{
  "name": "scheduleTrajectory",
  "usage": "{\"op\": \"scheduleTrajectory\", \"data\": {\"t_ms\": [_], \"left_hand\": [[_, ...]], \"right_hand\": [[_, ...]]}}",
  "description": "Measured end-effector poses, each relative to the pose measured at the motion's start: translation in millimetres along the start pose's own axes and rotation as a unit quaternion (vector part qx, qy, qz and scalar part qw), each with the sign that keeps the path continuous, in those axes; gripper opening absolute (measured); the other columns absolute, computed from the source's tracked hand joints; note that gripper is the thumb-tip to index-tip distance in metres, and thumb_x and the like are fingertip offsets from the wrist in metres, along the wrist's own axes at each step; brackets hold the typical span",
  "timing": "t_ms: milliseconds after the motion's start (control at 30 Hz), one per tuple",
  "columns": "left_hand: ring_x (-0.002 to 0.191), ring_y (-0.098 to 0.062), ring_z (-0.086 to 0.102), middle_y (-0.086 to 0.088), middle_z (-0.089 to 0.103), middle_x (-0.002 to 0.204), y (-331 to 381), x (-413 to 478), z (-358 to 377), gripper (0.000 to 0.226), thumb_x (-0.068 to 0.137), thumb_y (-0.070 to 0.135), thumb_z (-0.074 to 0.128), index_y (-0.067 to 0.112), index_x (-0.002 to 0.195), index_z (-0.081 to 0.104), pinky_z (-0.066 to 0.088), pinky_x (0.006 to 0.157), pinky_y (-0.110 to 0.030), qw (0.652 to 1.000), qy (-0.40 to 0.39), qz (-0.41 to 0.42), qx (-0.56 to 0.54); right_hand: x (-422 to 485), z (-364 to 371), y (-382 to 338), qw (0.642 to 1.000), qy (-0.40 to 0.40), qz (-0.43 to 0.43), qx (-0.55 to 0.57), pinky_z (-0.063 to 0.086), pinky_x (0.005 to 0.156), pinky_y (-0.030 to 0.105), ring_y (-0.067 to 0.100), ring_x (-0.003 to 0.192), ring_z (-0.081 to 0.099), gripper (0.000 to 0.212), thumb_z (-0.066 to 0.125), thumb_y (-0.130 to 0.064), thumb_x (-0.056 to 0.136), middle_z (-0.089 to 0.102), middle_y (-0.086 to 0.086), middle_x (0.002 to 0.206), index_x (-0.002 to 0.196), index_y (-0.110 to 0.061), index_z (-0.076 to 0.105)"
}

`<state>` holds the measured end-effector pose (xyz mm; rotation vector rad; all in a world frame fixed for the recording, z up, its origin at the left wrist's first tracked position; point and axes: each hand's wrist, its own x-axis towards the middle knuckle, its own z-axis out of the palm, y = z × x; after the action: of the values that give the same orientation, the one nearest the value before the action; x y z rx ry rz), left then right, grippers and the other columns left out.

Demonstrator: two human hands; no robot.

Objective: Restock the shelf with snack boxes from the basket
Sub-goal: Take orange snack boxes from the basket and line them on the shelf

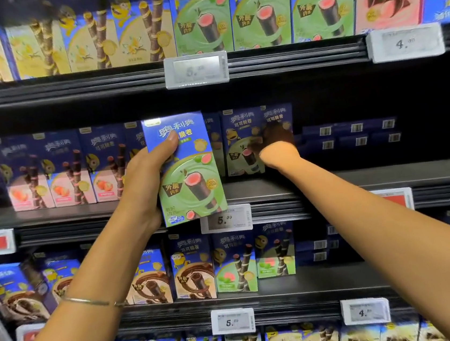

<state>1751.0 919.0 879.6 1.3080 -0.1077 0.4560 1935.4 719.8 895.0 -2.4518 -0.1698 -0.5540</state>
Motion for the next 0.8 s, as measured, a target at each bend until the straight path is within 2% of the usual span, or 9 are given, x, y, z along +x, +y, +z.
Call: {"op": "scheduleTrajectory", "data": {"t_ms": [233, 333, 400, 467, 500, 600, 633, 733, 800], "left_hand": [[0.102, -0.039, 0.078, -0.016, 0.079, 0.116, -1.1, -3.0, -4.2, 0.052, 0.094, 0.044, 0.073, 0.008, 0.132, 0.069, 0.061, 0.095, -0.059, 1.000, -0.003, 0.001, 0.011], [0.101, -0.038, 0.078, -0.016, 0.079, 0.115, -3.2, -4.0, -2.5, 0.055, 0.091, 0.045, 0.074, 0.008, 0.130, 0.069, 0.061, 0.094, -0.059, 1.000, 0.000, 0.004, 0.010], [0.099, -0.038, 0.078, -0.017, 0.079, 0.114, -4.4, -3.7, 4.4, 0.049, 0.094, 0.042, 0.074, 0.007, 0.128, 0.070, 0.061, 0.094, -0.059, 1.000, 0.005, 0.010, 0.007], [0.101, -0.040, 0.077, -0.018, 0.079, 0.114, -5.5, -2.2, 16.2, 0.046, 0.097, 0.036, 0.073, 0.004, 0.129, 0.069, 0.062, 0.093, -0.059, 1.000, 0.014, 0.019, 0.003], [0.103, -0.042, 0.077, -0.019, 0.079, 0.114, -6.1, -1.3, 22.6, 0.047, 0.097, 0.034, 0.073, 0.003, 0.131, 0.067, 0.062, 0.093, -0.059, 1.000, 0.021, 0.023, 0.001], [0.107, -0.042, 0.076, -0.019, 0.078, 0.117, -7.7, 3.4, 39.7, 0.054, 0.096, 0.036, 0.075, 0.000, 0.135, 0.063, 0.060, 0.095, -0.062, 0.999, 0.026, 0.032, 0.002], [0.108, -0.041, 0.076, -0.019, 0.078, 0.118, -8.1, 4.9, 44.2, 0.059, 0.096, 0.041, 0.074, 0.000, 0.136, 0.062, 0.060, 0.097, -0.062, 0.999, 0.024, 0.029, -0.001], [0.112, -0.038, 0.075, -0.017, 0.077, 0.122, -8.8, 11.7, 52.0, 0.077, 0.093, 0.063, 0.068, 0.001, 0.139, 0.061, 0.058, 0.101, -0.059, 0.999, 0.043, 0.001, -0.025], [0.108, -0.033, 0.073, -0.012, 0.075, 0.118, -11.1, 20.7, 52.8, 0.063, 0.098, 0.060, 0.064, 0.003, 0.125, 0.062, 0.060, 0.095, -0.053, 0.996, 0.082, 0.006, -0.023]], "right_hand": [[-19.0, -8.6, -1.3, 0.999, 0.036, 0.007, 0.025, 0.051, 0.090, 0.037, 0.036, 0.114, 0.061, 0.043, 0.065, -0.034, 0.094, 0.062, 0.017, 0.128, 0.126, -0.008, 0.058], [-52.4, -19.4, -6.3, 0.980, 0.083, 0.004, 0.180, 0.054, 0.078, 0.035, 0.026, 0.092, 0.064, 0.036, 0.064, -0.045, 0.089, 0.070, 0.008, 0.106, 0.100, -0.011, 0.063], [-81.8, -25.4, -17.9, 0.940, -0.006, -0.068, 0.336, 0.059, 0.071, 0.036, 0.018, 0.090, 0.070, 0.040, 0.065, -0.057, 0.085, 0.072, -0.001, 0.098, 0.099, -0.020, 0.065], [-107.3, -29.5, -30.6, 0.903, -0.127, -0.128, 0.389, 0.061, 0.070, 0.028, 0.010, 0.094, 0.072, 0.044, 0.068, -0.061, 0.082, 0.073, -0.005, 0.104, 0.106, -0.025, 0.065], [-115.2, -29.8, -34.0, 0.900, -0.147, -0.147, 0.382, 0.061, 0.074, 0.029, 0.008, 0.096, 0.072, 0.044, 0.072, -0.058, 0.081, 0.073, -0.006, 0.106, 0.110, -0.025, 0.065], [-120.3, -35.0, -32.3, 0.921, -0.093, -0.163, 0.342, 0.061, 0.084, 0.036, 0.011, 0.096, 0.072, 0.038, 0.082, -0.038, 0.082, 0.075, -0.003, 0.102, 0.111, -0.019, 0.067], [-119.3, -38.3, -27.9, 0.916, -0.093, -0.153, 0.360, 0.061, 0.082, 0.035, 0.013, 0.094, 0.073, 0.036, 0.083, -0.031, 0.083, 0.076, -0.002, 0.099, 0.111, -0.016, 0.067], [-111.2, -49.9, -9.1, 0.893, -0.111, -0.113, 0.421, 0.056, 0.061, 0.018, 0.008, 0.080, 0.075, 0.032, 0.082, -0.017, 0.084, 0.078, -0.003, 0.086, 0.111, -0.008, 0.067], [-103.7, -57.4, 4.0, 0.888, -0.092, -0.076, 0.445, 0.054, 0.059, 0.017, 0.009, 0.080, 0.075, 0.031, 0.081, -0.014, 0.084, 0.078, 0.000, 0.090, 0.111, -0.007, 0.067]]}}
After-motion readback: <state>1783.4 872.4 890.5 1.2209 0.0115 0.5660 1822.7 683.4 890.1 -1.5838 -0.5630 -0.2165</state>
